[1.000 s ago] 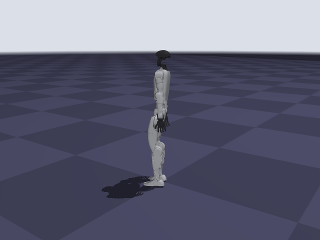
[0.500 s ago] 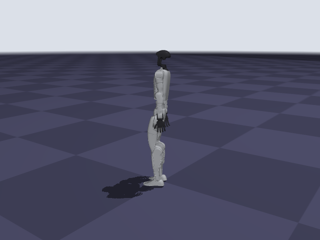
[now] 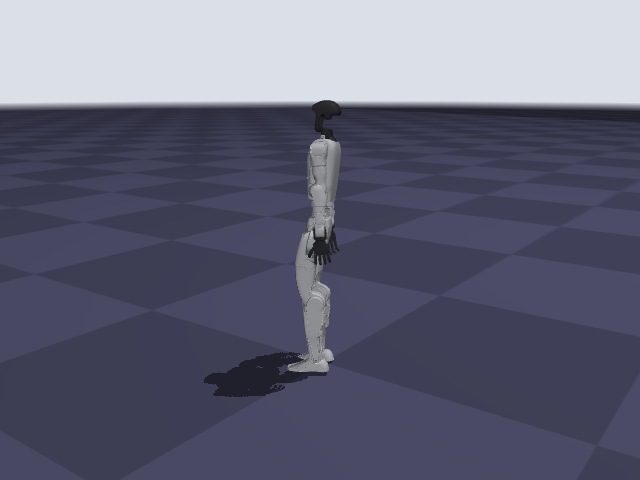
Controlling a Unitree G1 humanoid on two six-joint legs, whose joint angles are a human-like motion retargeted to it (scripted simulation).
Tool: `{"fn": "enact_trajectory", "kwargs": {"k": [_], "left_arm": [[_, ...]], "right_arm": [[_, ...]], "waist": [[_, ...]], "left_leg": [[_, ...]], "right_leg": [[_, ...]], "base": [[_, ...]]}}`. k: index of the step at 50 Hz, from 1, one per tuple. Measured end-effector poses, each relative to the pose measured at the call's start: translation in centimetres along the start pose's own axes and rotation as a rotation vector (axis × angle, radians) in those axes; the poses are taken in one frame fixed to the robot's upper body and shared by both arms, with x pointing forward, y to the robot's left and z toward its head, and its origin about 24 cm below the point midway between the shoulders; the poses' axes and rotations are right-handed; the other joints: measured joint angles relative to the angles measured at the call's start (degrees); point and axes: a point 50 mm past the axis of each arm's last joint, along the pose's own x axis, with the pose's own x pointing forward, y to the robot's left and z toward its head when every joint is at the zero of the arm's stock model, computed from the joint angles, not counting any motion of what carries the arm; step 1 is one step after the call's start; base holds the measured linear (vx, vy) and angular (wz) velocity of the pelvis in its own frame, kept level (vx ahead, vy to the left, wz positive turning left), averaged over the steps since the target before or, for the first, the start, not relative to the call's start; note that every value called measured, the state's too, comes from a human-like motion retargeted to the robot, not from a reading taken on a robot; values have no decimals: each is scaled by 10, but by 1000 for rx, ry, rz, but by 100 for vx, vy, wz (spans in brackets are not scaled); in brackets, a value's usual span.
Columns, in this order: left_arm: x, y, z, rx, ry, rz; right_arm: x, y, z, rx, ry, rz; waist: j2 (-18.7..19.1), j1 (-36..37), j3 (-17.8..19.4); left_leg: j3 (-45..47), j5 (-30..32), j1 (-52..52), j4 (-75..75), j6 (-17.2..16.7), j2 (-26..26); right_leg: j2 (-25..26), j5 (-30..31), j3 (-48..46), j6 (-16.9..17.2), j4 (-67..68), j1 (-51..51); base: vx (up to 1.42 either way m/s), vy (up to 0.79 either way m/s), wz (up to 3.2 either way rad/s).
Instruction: In place motions
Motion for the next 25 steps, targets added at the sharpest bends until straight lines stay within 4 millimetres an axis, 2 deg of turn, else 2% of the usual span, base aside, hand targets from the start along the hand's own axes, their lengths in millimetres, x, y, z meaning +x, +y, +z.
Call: {"fn": "enact_trajectory", "kwargs": {"k": [25], "left_arm": [[0,0,0,-2,0,0]], "right_arm": [[0,1,0,-9,0,2]], "waist": [[1,4,-2]], "left_leg": [[7,-3,-2,3,-1,3]], "right_leg": [[2,0,5,-1,0,-1]], "base": [[0,0,0]]}}
